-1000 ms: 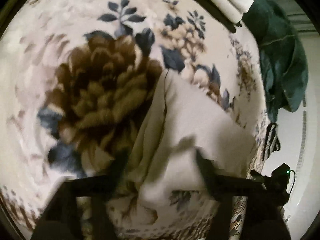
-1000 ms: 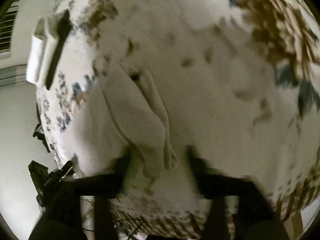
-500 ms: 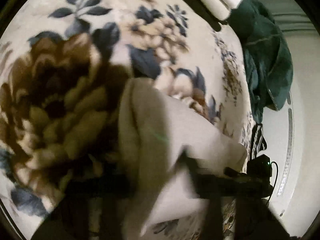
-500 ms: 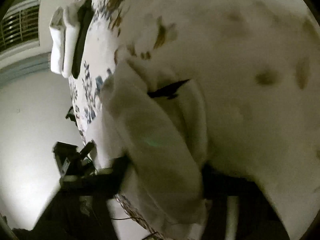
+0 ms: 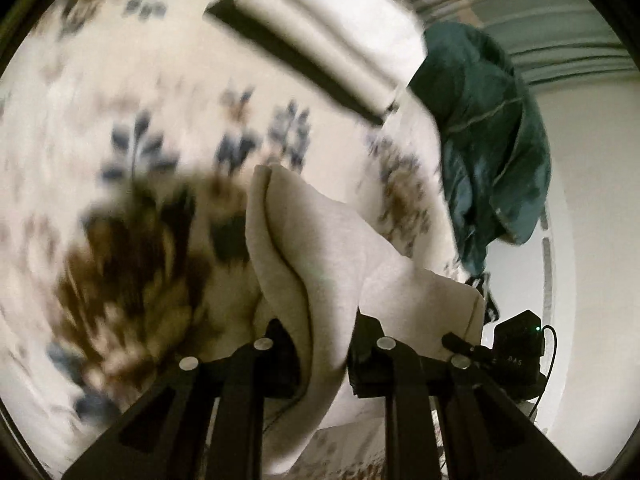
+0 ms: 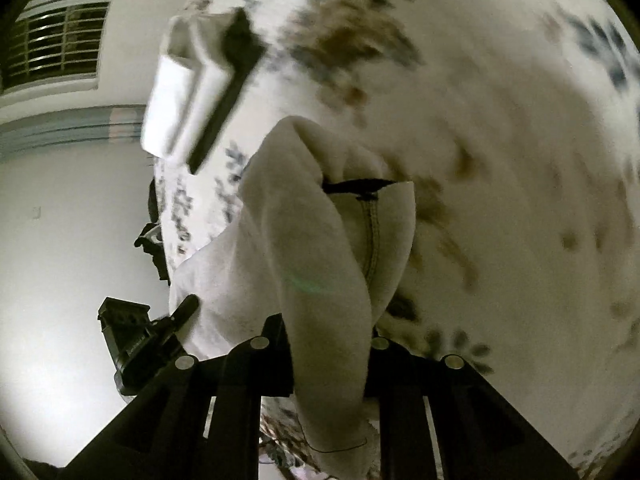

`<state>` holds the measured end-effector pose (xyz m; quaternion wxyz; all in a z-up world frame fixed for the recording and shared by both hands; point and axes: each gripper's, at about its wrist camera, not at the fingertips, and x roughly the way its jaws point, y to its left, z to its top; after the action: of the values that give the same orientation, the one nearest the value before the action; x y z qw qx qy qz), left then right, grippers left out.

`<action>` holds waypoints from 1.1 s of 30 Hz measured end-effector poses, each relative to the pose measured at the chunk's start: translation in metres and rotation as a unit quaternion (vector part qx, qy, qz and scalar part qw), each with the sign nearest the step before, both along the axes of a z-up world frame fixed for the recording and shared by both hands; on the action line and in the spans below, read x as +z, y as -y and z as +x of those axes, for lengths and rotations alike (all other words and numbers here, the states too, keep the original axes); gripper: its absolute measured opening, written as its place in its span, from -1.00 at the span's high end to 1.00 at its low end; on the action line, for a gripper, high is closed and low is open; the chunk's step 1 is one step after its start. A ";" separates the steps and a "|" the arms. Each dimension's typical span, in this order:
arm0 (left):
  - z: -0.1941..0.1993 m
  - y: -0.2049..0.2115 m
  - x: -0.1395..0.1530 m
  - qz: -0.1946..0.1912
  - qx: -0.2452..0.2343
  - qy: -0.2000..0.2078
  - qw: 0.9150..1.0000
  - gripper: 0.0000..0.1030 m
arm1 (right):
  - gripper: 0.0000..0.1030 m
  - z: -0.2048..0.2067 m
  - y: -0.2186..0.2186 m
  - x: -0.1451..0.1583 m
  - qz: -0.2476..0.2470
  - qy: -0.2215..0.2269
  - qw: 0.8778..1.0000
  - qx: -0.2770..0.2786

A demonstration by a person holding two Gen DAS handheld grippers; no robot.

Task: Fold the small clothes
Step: 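Lift the folded shirt with both grippers and carry it to the white stack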

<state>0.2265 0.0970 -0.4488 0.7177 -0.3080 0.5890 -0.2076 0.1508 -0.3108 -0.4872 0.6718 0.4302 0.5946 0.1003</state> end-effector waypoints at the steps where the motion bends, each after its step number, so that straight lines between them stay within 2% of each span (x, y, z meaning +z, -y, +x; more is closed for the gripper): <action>1: 0.011 -0.003 0.009 0.002 -0.001 0.007 1.000 0.72 | 0.67 0.018 -0.004 0.012 -0.004 0.009 1.000 0.004; 2: 0.030 -0.006 0.021 0.002 0.000 0.017 1.000 0.72 | 0.67 0.026 -0.006 0.020 -0.006 0.015 1.000 0.007; 7: 0.125 -0.017 0.060 0.021 -0.002 0.064 0.998 0.71 | 0.67 0.135 -0.027 0.062 -0.015 0.061 0.998 0.013; 13: 0.253 -0.036 0.081 0.044 0.014 0.109 0.993 0.71 | 0.67 0.282 -0.059 0.081 -0.020 0.106 0.994 0.017; 17: 0.320 -0.043 0.073 0.060 0.016 0.110 0.992 0.66 | 0.67 0.357 -0.076 0.077 -0.039 0.106 0.993 0.019; 18: 0.339 -0.043 0.065 0.078 0.015 0.101 0.992 0.64 | 0.67 0.377 -0.080 0.072 -0.047 0.103 0.993 0.020; 21: 0.364 -0.045 0.045 0.112 0.003 0.077 0.991 0.61 | 0.67 0.414 -0.085 0.058 -0.078 0.085 0.993 0.025; 23: 0.371 -0.043 0.031 0.132 -0.003 0.069 0.989 0.56 | 0.66 0.421 -0.086 0.055 -0.108 0.080 0.990 0.033; 26: 0.369 -0.038 0.030 0.163 -0.003 0.079 0.984 0.38 | 0.46 0.428 -0.090 0.057 -0.162 0.077 0.983 0.050; 27: 0.366 -0.037 0.031 0.171 -0.002 0.085 0.982 0.31 | 0.16 0.428 -0.092 0.058 -0.183 0.073 0.979 0.055; 28: 0.362 -0.035 0.036 0.189 0.000 0.091 0.978 -0.13 | -0.15 0.423 -0.093 0.062 -0.211 0.071 0.973 0.059; 29: 0.358 -0.030 0.037 0.214 0.002 0.094 0.972 -0.75 | -0.20 0.419 -0.096 0.067 -0.239 0.074 0.966 0.062; 30: 0.356 -0.028 0.039 0.228 0.005 0.098 0.969 -0.93 | -0.28 0.415 -0.100 0.073 -0.278 0.076 0.955 0.067; 31: 0.353 -0.024 0.042 0.238 0.005 0.107 0.965 -0.97 | -0.49 0.410 -0.106 0.077 -0.313 0.074 0.944 0.072; 32: 0.345 -0.018 0.046 0.256 0.004 0.120 0.959 -0.98 | -0.60 0.404 -0.110 0.081 -0.332 0.075 0.937 0.075; 33: 0.342 -0.014 0.047 0.270 0.005 0.122 0.955 -0.98 | -0.82 0.397 -0.116 0.085 -0.360 0.078 0.926 0.080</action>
<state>0.5683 0.1109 -0.4014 0.8413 -0.0775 0.5300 -0.0732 0.5478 -0.1948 -0.4018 0.8156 0.1015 0.5686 -0.0340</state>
